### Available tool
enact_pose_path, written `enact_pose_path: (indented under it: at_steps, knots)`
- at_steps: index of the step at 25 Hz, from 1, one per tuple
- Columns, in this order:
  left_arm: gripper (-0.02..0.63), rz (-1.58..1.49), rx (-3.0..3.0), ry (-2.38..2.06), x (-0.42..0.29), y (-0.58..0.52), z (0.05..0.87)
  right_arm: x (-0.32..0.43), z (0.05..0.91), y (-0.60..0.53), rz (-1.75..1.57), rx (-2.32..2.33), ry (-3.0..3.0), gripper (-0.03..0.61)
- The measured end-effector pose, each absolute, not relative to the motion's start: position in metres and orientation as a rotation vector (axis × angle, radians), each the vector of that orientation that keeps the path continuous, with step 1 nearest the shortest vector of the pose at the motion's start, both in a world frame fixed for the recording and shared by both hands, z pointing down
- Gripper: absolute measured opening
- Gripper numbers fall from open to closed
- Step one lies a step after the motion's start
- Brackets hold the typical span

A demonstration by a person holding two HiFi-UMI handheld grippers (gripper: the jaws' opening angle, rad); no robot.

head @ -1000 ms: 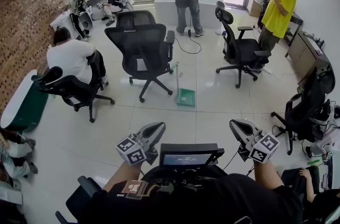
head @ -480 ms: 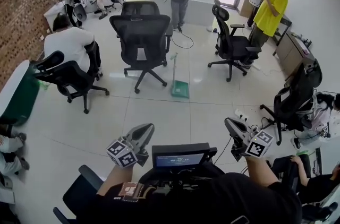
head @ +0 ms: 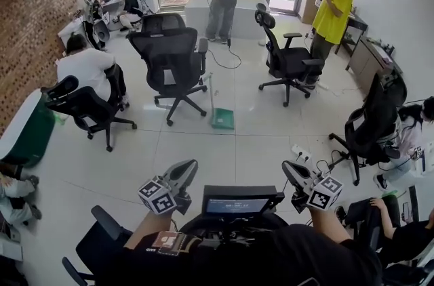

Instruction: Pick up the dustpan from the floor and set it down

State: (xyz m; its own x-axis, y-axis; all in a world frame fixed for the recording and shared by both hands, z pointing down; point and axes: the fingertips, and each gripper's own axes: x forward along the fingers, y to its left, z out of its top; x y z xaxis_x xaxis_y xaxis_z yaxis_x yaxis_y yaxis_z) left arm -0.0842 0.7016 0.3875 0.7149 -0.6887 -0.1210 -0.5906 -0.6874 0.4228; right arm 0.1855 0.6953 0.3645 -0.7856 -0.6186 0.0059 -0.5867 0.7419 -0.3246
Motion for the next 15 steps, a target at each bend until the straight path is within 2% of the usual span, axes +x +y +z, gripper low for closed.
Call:
enact_pose_path:
  at_steps: [6,15]
  knots:
    - [0.025,-0.35,2.561,-0.97,0.01,0.704,0.396,0.272,0.38,0.696,-0.498,-1.009,2.822,0.008]
    - [0.025,-0.337,2.598,-1.002,0.005,0.694,0.387,0.266,0.375,0.683,-0.437,-0.992,2.849,0.008]
